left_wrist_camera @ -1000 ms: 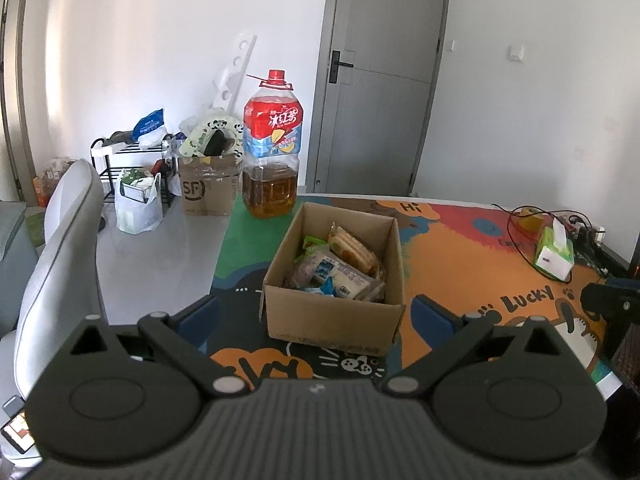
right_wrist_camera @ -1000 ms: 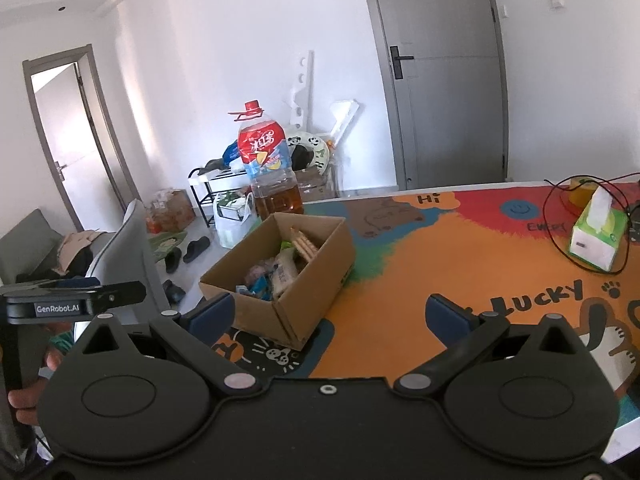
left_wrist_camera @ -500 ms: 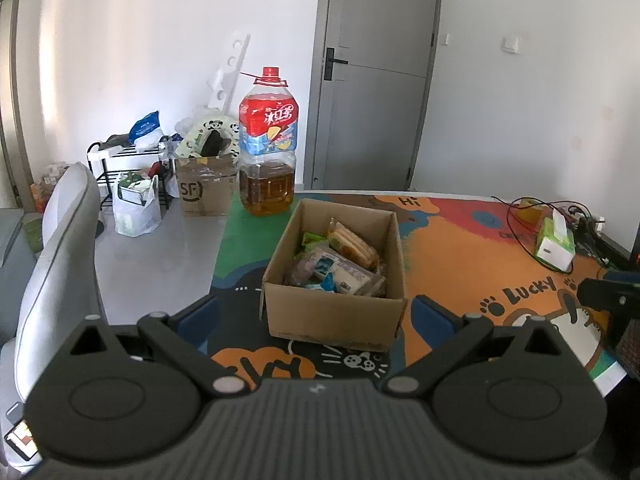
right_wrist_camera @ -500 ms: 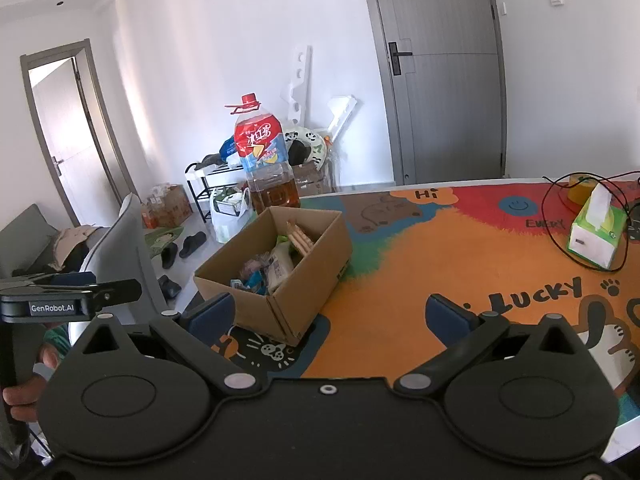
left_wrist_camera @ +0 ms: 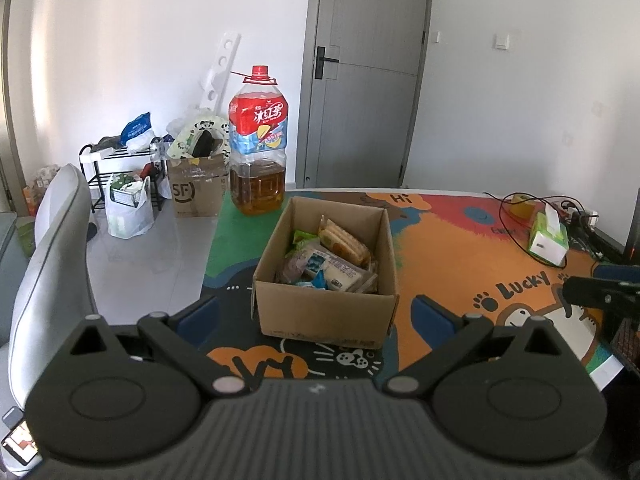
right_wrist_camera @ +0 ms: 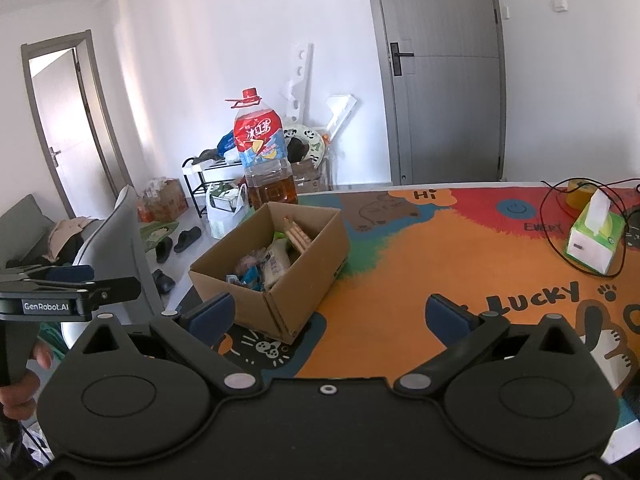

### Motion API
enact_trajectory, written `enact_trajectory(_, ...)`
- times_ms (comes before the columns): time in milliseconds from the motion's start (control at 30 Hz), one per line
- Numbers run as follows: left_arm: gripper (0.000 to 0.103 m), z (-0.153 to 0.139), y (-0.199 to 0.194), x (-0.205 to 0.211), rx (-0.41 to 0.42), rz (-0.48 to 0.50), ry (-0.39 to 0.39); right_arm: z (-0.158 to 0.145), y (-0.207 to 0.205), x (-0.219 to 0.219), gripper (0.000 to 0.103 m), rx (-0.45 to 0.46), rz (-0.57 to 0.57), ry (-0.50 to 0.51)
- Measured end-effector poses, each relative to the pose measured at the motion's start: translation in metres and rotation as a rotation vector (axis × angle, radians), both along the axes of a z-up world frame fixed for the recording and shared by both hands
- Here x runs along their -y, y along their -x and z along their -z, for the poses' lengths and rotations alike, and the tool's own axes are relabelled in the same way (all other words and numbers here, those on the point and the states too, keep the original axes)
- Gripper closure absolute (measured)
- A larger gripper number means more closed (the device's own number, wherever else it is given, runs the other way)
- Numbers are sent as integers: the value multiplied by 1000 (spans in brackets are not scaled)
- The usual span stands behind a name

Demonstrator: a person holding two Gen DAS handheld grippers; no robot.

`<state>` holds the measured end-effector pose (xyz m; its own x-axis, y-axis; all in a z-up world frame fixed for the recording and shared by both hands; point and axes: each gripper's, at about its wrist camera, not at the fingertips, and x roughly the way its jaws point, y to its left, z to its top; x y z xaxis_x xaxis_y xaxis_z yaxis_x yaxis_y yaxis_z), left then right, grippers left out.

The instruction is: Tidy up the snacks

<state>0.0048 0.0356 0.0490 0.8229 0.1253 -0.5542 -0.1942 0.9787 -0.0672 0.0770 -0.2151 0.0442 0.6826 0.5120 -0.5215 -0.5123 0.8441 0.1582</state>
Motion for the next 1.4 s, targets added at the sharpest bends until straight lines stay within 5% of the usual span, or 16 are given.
enact_trajectory(1400, 2, 5, -2, -2, -13, 12, 22, 3, 1, -3, 0, -10, 5, 18)
